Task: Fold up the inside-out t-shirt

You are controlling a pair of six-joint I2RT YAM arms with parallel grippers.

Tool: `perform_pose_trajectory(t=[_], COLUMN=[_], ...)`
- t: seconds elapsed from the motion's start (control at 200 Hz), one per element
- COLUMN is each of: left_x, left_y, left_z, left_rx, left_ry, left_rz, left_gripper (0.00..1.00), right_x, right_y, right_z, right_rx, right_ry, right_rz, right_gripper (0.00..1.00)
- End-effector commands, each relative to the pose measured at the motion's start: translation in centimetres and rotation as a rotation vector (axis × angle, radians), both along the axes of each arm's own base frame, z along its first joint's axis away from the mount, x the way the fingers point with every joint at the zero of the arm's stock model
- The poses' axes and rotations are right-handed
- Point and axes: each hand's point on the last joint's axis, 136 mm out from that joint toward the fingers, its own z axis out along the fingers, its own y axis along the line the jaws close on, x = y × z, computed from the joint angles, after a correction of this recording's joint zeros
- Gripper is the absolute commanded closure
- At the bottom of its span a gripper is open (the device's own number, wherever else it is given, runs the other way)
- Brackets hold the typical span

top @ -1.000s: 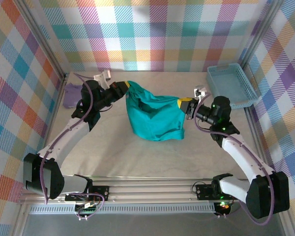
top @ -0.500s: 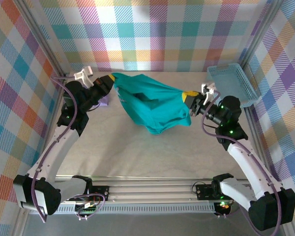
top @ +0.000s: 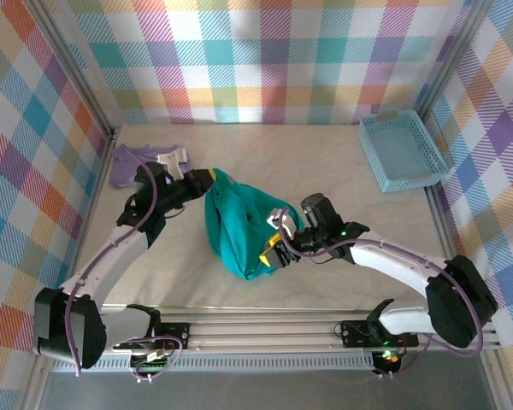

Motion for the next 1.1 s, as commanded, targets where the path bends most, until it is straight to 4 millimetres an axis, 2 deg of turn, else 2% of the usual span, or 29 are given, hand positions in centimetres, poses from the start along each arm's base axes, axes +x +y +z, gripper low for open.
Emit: perform_pose_trajectory(t=[0.0,0.035,0.095,0.195,0.46,0.52,0.58,0.63,0.675,0.805,0.92,1.015,1.095], left_x=[-1.7,-1.9,-2.3,-2.5,-2.4,-2.3,-2.3,-2.3,-2.2,-1.6,-0.1,1.3,2.5], left_y=[-0.5,-0.4,-0.3,-0.2,-0.1,-0.1,0.1,0.1,0.2,0.2,0.2,0.1,0.0], left_z=[2.7,2.6,2.3,1.9,1.5,1.4,1.5,1.7,1.9,3.1,4.7,5.9,6.4], left_rx=[-0.002,0.000,0.010,0.016,0.026,0.027,0.029,0.029,0.028,0.007,-0.011,-0.007,0.018], left_ry=[-0.143,-0.144,-0.142,-0.133,-0.116,-0.113,-0.114,-0.118,-0.120,-0.151,-0.177,-0.183,-0.179], left_rz=[-0.057,-0.056,-0.058,-0.053,-0.049,-0.045,-0.037,-0.033,-0.026,-0.010,0.015,0.036,0.045], left_gripper=[1.00,1.00,1.00,1.00,1.00,1.00,1.00,1.00,1.00,1.00,1.00,1.00,1.00], right_x=[5.1,6.8,9.4,12.6,15.5,16.2,16.7,17.1,17.2,14.9,11.4,9.0,8.1], right_y=[-0.3,-0.5,-0.7,-0.4,5.2,6.1,6.4,5.7,4.4,0.2,-1.5,-2.0,-2.2], right_z=[4.0,3.9,2.6,0.3,-0.9,-1.4,-1.3,-0.3,1.2,8.8,14.9,18.6,19.9], right_rx=[0.030,0.006,-0.076,-0.172,-0.039,-0.030,-0.020,-0.012,0.012,0.181,0.263,0.320,0.349], right_ry=[-0.207,-0.213,-0.202,-0.169,-0.067,-0.046,-0.039,-0.049,-0.060,-0.089,-0.167,-0.197,-0.199], right_rz=[-0.201,-0.267,-0.364,-0.450,-0.331,-0.310,-0.302,-0.313,-0.327,-0.299,-0.229,-0.169,-0.136], right_gripper=[0.44,0.44,0.44,0.44,0.41,0.50,0.73,0.90,1.00,1.00,1.00,1.00,1.00])
